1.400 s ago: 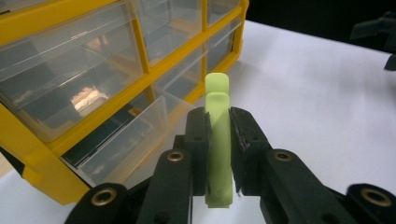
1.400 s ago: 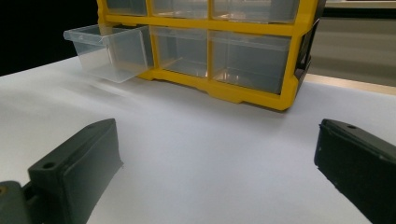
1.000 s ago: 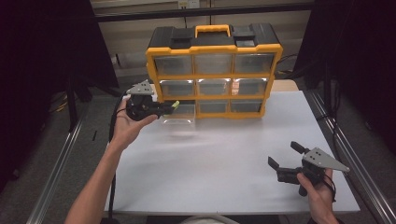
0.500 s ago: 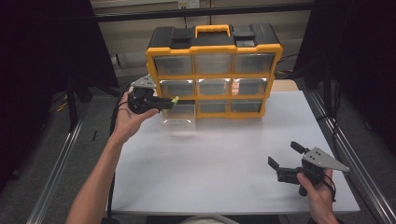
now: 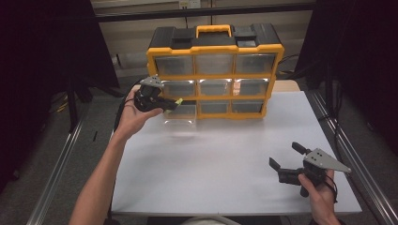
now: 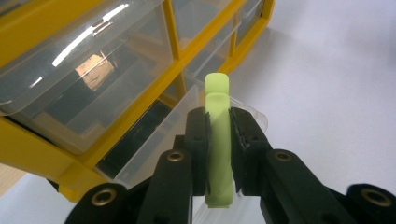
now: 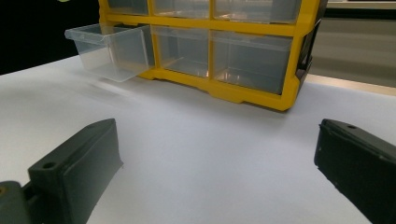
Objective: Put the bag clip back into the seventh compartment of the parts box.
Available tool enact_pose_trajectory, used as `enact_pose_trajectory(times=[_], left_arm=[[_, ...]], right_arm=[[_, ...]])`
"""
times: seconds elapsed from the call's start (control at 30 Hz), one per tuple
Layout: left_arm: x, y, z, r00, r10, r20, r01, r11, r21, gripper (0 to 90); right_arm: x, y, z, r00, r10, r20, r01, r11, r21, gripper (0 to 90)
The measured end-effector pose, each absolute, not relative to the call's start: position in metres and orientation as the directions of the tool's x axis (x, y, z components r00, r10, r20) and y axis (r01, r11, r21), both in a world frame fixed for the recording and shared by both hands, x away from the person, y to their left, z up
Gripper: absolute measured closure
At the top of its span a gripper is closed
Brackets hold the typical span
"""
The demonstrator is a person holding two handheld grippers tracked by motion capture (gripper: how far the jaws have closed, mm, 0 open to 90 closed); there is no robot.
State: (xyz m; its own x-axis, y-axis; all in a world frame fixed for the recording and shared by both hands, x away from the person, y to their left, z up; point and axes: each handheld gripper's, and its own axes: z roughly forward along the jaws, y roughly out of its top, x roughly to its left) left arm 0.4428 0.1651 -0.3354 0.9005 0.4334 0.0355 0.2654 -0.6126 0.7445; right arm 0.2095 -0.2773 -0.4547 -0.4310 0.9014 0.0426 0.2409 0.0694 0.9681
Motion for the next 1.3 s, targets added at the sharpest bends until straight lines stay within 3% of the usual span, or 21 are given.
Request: enact_pose_trajectory(times=[0.93, 1.03, 1.07, 1.3], left_arm=[[0.466, 0.149, -0.353, 0.913, 0.405, 0.047, 0.286, -0.718, 0.634, 78.4], [0.467, 0.149, -0.358, 0.891, 0.453, 0.012, 0.332, -0.671, 0.663, 78.4], [0.47, 0.151, -0.357, 0.914, 0.404, 0.041, 0.29, -0.721, 0.63, 78.4], [0.47, 0.148, -0.362, 0.906, 0.423, 0.029, 0.308, -0.703, 0.641, 78.4]], right_arm=[[0.211, -0.277, -0.455, -0.425, 0.904, 0.045, 0.243, 0.066, 0.968, 0.0], [0.21, -0.277, -0.455, -0.428, 0.903, 0.045, 0.242, 0.067, 0.968, 0.0], [0.21, -0.277, -0.455, -0.427, 0.903, 0.045, 0.242, 0.066, 0.968, 0.0], [0.211, -0.277, -0.456, -0.429, 0.902, 0.046, 0.244, 0.067, 0.968, 0.0]])
